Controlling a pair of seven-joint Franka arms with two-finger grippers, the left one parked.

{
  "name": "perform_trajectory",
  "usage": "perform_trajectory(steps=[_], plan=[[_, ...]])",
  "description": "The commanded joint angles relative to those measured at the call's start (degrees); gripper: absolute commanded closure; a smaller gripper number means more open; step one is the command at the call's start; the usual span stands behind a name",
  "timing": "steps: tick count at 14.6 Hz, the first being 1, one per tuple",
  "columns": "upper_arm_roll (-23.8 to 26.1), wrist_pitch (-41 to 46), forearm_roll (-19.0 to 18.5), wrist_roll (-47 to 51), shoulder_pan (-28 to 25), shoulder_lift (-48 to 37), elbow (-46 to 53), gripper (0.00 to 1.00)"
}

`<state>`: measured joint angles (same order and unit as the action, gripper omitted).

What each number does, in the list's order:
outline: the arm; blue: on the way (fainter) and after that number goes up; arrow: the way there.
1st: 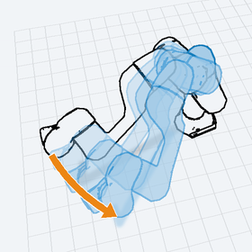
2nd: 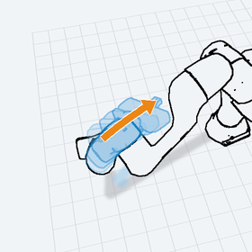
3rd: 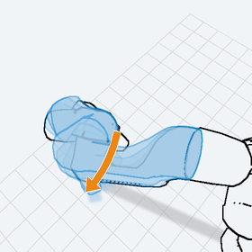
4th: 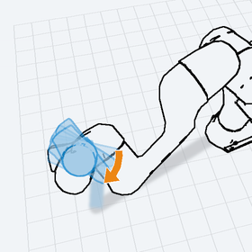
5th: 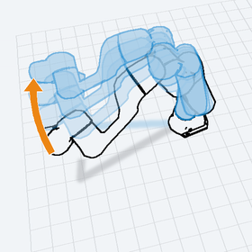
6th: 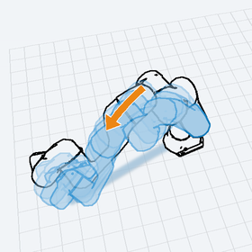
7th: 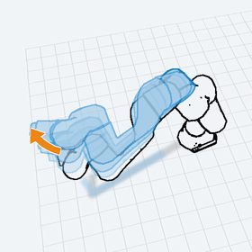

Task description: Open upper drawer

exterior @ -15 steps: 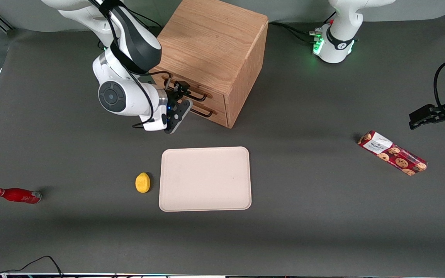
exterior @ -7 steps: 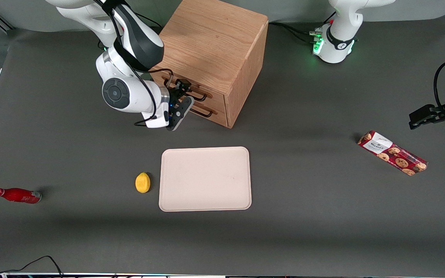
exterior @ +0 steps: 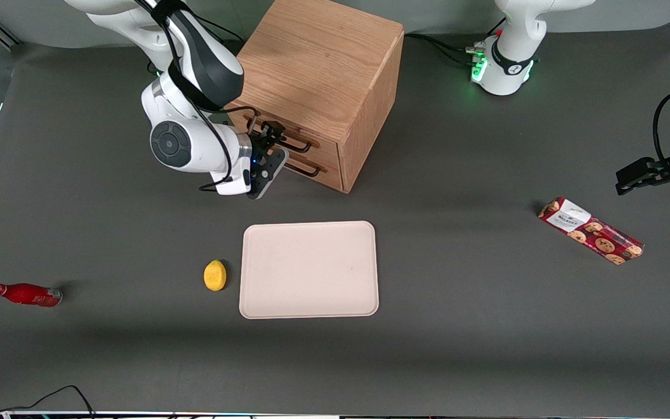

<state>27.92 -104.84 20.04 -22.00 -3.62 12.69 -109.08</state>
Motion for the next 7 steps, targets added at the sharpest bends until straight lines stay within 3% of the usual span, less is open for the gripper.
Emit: perform_trajectory(steps=[1,7], plan=[[0.4,-0.5,0.4,-1.6,1.5,-1.5,-1.6,0.00],[-0.1,-0.8,0.3,-2.5,1.7,-0.7,-1.0,0.00]])
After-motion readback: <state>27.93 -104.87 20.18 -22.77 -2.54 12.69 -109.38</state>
